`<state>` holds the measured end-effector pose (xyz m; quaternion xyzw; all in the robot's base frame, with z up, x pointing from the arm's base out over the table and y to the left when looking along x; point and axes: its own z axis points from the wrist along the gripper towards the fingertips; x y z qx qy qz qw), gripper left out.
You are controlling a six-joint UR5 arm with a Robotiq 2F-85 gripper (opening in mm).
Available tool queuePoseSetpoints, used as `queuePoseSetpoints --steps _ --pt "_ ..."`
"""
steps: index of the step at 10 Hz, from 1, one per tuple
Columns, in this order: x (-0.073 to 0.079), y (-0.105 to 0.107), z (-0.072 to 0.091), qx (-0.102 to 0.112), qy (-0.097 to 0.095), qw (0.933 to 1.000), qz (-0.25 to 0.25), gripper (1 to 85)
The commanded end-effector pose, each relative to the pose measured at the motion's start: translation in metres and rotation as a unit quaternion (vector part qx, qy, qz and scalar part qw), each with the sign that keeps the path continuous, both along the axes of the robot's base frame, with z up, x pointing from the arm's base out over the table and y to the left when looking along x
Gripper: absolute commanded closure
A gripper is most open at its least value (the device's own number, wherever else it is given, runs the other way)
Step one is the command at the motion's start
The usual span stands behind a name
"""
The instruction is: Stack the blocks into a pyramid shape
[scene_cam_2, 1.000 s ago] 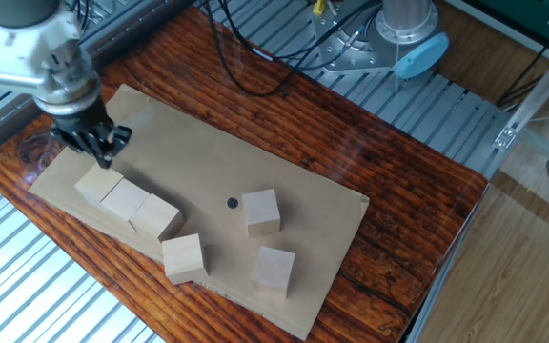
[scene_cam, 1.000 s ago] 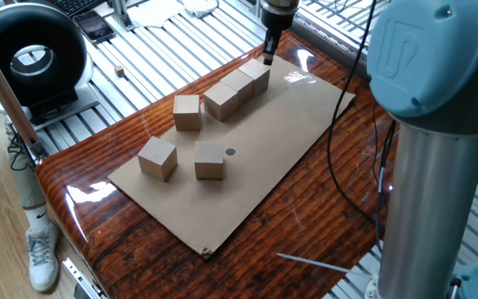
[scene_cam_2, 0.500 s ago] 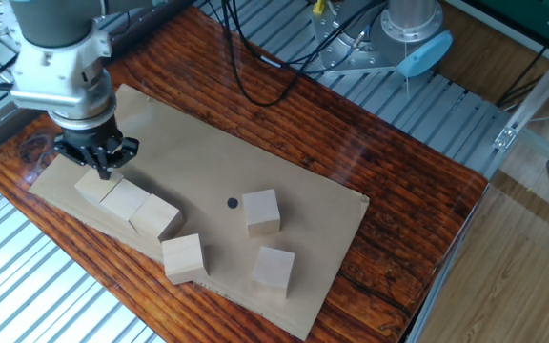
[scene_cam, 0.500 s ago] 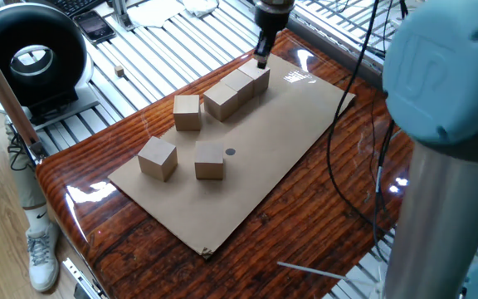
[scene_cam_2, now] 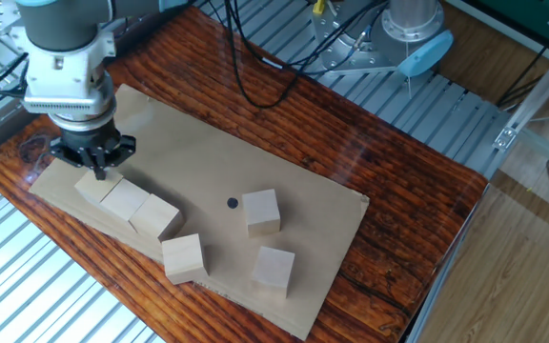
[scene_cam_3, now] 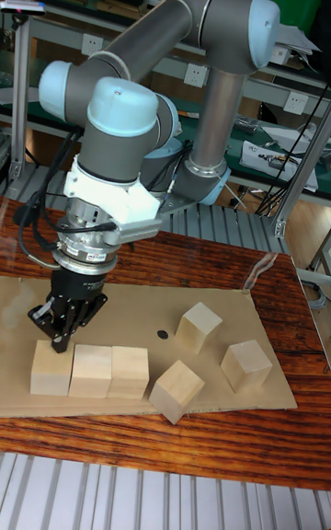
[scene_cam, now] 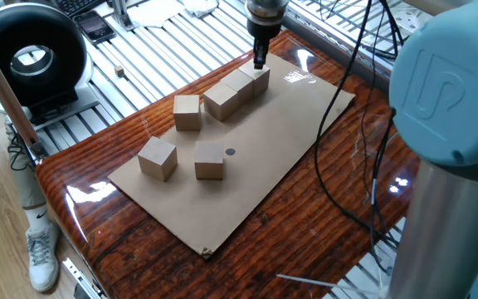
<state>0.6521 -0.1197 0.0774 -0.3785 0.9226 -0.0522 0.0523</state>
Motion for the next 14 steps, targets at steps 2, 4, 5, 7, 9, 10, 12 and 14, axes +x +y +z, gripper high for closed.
queuePoseSetpoints --steps 2,4,5,7,9,10,12,14 --pt "-0.001 0.079 0.028 0.024 0.038 0.9984 -0.036 71.0" --pt "0.005 0.121 0.021 0.05 0.035 0.997 -0.046 44.0" --pt "0.009 0.132 0.018 0.059 0.03 0.9965 -0.05 34.7" --pt "0.019 0.157 0.013 0.068 0.01 0.9976 0.002 0.7" --pt "0.013 0.175 0.011 0.068 0.016 0.9976 -0.006 0.7" --pt "0.009 0.184 0.013 0.076 0.023 0.9969 -0.003 0.7" --pt "0.008 0.192 0.012 0.072 0.021 0.9963 0.042 0.7" --pt "0.009 0.206 0.004 0.076 0.013 0.9948 0.067 0.7"
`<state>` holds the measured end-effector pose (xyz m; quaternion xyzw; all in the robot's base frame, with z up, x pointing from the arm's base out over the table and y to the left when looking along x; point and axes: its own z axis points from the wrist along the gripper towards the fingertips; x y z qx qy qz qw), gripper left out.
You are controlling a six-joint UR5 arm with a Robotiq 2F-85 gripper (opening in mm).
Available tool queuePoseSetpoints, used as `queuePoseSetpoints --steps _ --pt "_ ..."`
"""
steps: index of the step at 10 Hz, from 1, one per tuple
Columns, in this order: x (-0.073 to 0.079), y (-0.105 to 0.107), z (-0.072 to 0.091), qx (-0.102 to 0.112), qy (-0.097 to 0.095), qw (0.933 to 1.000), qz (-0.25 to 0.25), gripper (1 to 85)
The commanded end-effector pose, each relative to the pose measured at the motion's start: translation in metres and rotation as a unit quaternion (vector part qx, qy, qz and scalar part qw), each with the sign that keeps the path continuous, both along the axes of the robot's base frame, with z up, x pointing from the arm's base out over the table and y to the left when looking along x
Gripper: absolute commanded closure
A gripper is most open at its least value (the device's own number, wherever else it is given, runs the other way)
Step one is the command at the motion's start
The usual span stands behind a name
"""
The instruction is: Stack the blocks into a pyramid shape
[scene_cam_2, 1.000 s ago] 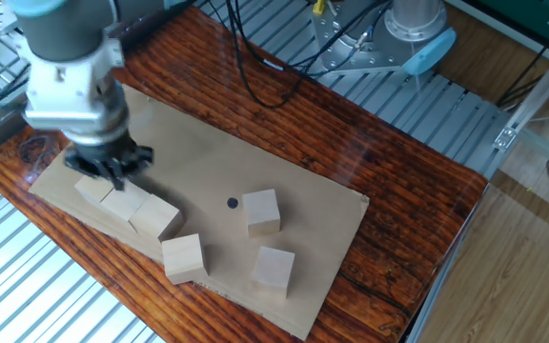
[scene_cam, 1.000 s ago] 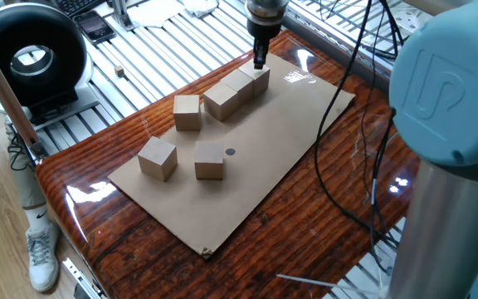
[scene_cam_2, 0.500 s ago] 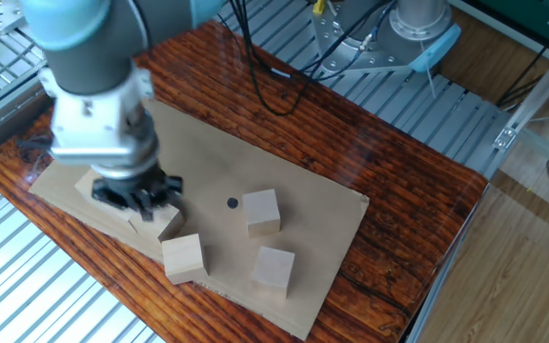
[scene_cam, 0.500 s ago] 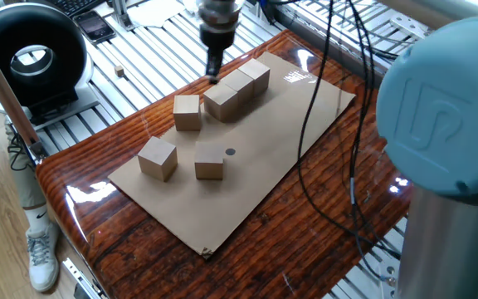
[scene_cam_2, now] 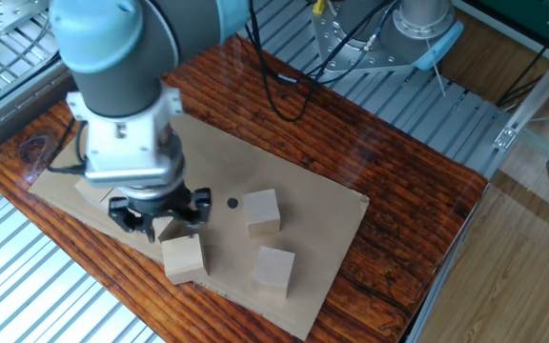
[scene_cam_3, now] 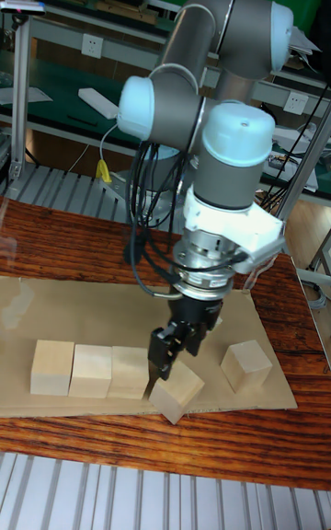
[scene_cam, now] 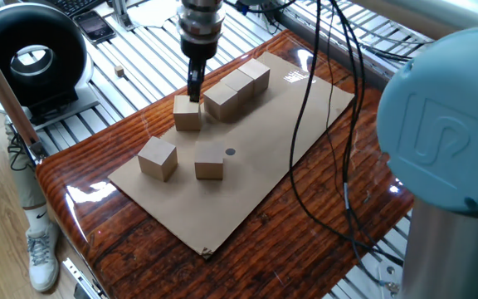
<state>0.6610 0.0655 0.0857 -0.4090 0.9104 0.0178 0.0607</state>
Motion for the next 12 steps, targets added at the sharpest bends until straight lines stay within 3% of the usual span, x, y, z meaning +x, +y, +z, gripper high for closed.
queuePoseSetpoints --steps 1,3,6,9,12 --pt "0.004 0.026 -0.01 0.009 -0.014 0.9995 0.028 0.7" --pt "0.015 0.027 -0.02 0.002 -0.026 0.999 0.035 0.7" --pt "0.026 0.015 -0.033 -0.006 -0.026 0.9988 0.041 0.7" --pt "0.028 0.013 -0.042 0.001 -0.017 0.9993 0.034 0.7" --pt "0.022 0.012 -0.048 0.007 -0.001 0.9993 0.037 0.7"
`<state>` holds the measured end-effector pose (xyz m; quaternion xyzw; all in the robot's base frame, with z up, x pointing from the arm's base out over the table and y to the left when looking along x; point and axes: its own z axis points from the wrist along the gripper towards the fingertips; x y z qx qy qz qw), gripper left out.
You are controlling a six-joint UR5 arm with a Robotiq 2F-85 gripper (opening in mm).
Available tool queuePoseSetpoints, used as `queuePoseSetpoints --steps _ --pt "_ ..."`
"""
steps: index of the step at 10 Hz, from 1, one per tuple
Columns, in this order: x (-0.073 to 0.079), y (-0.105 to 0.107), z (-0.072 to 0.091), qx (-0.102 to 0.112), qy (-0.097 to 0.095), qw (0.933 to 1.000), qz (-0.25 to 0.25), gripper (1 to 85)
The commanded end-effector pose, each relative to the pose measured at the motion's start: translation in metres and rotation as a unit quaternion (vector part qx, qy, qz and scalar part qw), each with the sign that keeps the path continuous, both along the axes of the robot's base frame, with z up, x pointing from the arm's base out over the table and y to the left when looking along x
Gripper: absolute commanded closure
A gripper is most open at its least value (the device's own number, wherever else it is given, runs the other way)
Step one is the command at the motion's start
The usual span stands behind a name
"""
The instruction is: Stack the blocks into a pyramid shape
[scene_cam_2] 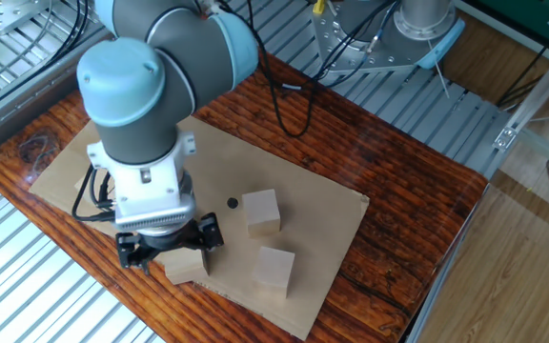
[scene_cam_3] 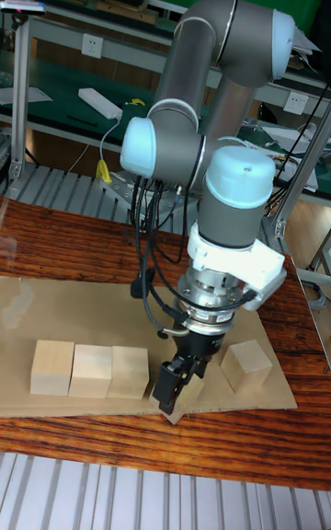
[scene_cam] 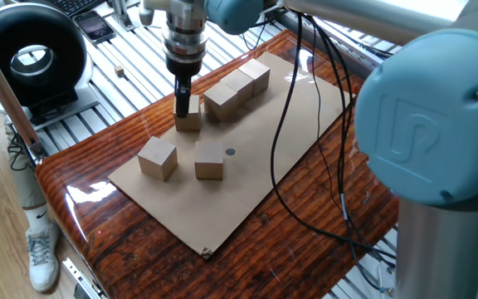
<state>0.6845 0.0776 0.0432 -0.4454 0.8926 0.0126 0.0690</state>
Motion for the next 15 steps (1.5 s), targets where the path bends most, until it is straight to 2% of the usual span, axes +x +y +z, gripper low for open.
queuePoseSetpoints --steps 1,2,4,5,8,9,10,12,14,15 --pt "-0.013 -0.001 -0.008 0.009 0.034 0.9991 -0.024 0.7" --pt "-0.019 -0.006 -0.008 0.003 0.047 0.9981 -0.039 0.7" --pt "-0.019 -0.015 -0.01 -0.014 0.045 0.9982 -0.037 0.7" --pt "-0.019 -0.012 -0.011 -0.008 0.045 0.9979 -0.045 4.0" --pt "-0.019 -0.005 -0.009 0.003 0.043 0.9976 -0.055 25.0" --pt "-0.02 -0.005 -0.007 -0.001 0.043 0.9973 -0.06 37.7" --pt "-0.022 -0.003 -0.004 0.0 0.043 0.9967 -0.069 45.3" --pt "-0.028 0.002 0.012 0.014 0.045 0.9935 -0.104 56.7" --pt "-0.03 -0.007 0.04 0.027 0.048 0.9896 -0.133 61.3" --pt "-0.027 -0.015 0.053 0.03 0.042 0.9882 -0.144 64.0"
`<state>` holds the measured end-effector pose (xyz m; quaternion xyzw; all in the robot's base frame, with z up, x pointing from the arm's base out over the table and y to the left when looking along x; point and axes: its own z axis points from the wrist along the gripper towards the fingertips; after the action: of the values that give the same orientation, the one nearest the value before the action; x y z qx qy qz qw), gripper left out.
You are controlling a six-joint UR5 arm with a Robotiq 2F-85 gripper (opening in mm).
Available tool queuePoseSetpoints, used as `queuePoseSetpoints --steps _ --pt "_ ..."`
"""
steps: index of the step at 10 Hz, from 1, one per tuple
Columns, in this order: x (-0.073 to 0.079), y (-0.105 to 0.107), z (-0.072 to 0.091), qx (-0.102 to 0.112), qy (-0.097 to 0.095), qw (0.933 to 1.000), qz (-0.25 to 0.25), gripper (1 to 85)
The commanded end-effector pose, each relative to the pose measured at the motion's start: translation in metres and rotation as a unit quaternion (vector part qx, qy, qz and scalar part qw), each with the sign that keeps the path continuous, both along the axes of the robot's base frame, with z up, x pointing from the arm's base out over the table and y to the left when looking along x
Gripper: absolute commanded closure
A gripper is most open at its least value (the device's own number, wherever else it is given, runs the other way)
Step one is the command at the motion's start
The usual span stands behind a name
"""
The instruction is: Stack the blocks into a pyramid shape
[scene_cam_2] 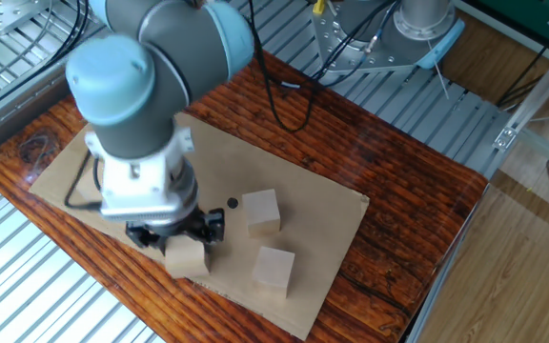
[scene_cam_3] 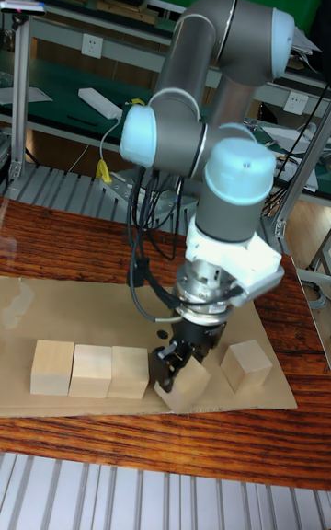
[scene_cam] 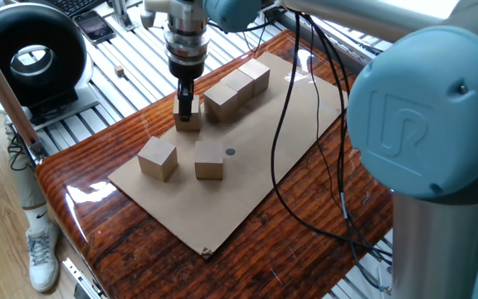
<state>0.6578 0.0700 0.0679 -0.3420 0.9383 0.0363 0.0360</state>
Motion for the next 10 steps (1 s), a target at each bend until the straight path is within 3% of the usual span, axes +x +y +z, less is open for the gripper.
queuePoseSetpoints --steps 1,2,3,5,6,8,10 --pt "0.004 -0.016 0.037 0.011 -0.018 0.9987 -0.047 74.3" --pt "0.008 -0.038 0.044 -0.015 -0.036 0.9969 -0.069 78.7" --pt "0.01 -0.054 0.05 -0.023 -0.042 0.9942 -0.096 77.7" --pt "0.014 -0.089 0.06 -0.025 -0.051 0.9906 -0.125 76.3" --pt "0.006 -0.096 0.062 -0.011 -0.04 0.9877 -0.15 76.7" --pt "0.002 -0.12 0.059 -0.027 -0.049 0.9834 -0.172 84.7" --pt "-0.005 -0.138 0.049 -0.021 -0.043 0.9766 -0.21 85.0"
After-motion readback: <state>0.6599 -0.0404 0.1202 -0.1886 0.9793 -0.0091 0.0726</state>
